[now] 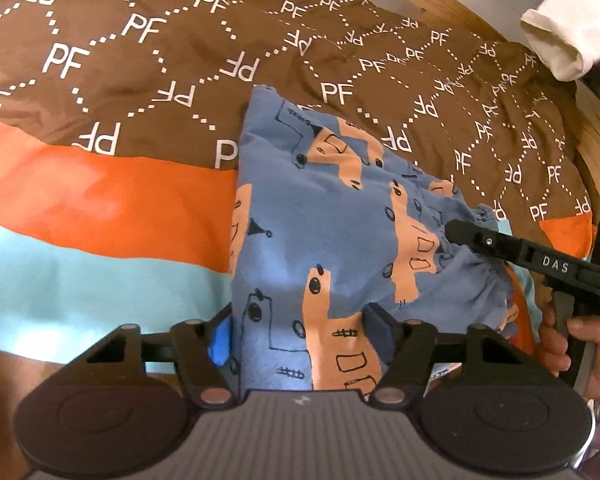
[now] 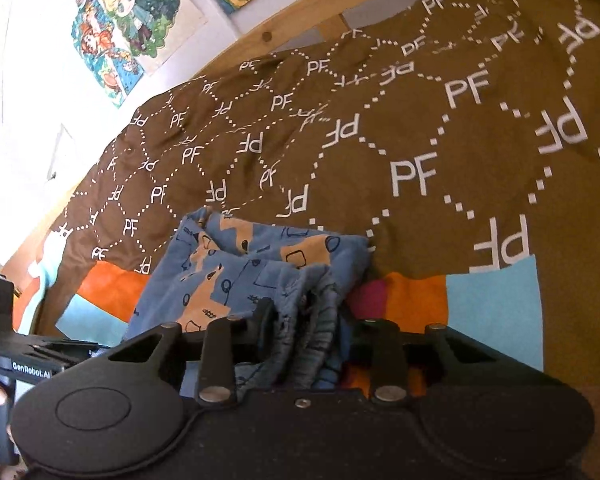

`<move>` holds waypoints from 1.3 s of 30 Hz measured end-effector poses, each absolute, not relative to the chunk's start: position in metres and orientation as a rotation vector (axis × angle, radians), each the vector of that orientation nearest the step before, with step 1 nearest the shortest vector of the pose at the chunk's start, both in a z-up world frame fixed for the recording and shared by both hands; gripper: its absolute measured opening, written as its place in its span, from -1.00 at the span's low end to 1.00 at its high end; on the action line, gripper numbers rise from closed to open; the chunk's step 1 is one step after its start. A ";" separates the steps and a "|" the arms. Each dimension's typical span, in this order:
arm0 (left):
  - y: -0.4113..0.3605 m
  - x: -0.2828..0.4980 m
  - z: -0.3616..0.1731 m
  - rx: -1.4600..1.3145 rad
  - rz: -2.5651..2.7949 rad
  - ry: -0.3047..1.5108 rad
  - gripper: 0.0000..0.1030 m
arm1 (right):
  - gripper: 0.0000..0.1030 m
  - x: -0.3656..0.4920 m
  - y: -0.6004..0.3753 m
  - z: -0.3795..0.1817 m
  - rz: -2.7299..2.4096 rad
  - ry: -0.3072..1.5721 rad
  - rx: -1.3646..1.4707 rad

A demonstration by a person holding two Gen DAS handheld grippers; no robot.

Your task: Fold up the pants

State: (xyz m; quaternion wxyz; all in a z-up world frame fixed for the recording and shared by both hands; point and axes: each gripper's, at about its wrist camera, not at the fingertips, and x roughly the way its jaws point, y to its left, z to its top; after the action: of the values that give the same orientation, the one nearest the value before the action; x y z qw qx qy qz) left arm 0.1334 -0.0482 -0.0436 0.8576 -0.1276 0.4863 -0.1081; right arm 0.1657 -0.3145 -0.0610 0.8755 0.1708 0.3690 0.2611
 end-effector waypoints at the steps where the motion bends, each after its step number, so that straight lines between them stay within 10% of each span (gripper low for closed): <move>1: -0.048 0.132 -0.042 -0.277 -0.234 1.018 0.34 | -0.41 0.164 -0.312 -0.059 0.542 0.764 0.339; 6: -0.039 0.127 -0.039 -0.369 -0.259 1.005 0.60 | -0.41 0.162 -0.309 -0.056 0.537 0.761 0.300; 11: -0.040 0.128 -0.041 -0.284 -0.198 1.025 -0.17 | -0.42 0.161 -0.307 -0.055 0.529 0.754 0.286; 17: -0.034 0.125 -0.036 -0.329 -0.158 1.004 -0.65 | -0.55 0.151 -0.296 -0.045 0.524 0.691 0.179; 39: -0.089 0.164 0.023 -0.096 -0.237 0.712 -0.70 | -0.62 0.159 -0.288 0.024 0.394 0.359 -0.117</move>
State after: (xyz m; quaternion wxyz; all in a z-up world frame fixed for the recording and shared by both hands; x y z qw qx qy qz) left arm 0.1640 -0.0887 0.0230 0.9294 -0.0467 0.3475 -0.1155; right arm 0.1591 -0.2880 0.0245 0.9630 -0.0576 0.1773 0.1946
